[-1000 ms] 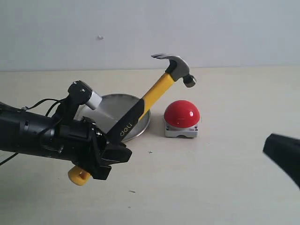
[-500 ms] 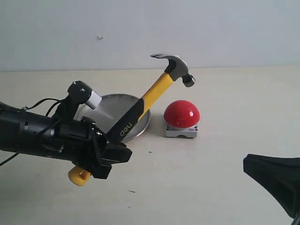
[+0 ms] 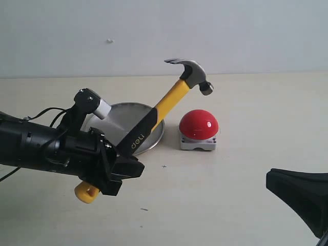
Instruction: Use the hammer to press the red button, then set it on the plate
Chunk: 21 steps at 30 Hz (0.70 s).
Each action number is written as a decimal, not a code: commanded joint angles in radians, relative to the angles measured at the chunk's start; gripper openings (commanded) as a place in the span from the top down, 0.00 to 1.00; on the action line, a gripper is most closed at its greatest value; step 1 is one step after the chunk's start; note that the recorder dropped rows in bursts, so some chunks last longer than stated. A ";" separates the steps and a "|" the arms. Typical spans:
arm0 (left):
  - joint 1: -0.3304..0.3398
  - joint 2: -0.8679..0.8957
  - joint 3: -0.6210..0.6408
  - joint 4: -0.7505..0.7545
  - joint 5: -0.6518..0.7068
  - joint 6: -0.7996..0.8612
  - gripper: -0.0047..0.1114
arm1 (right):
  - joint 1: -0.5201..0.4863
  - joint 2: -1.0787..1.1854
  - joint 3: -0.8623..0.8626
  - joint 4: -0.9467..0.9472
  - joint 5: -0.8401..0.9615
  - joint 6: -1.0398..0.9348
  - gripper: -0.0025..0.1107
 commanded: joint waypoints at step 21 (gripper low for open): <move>0.001 -0.008 -0.014 -0.046 0.052 -0.035 0.96 | -0.405 -0.478 0.004 -0.004 0.033 0.002 0.98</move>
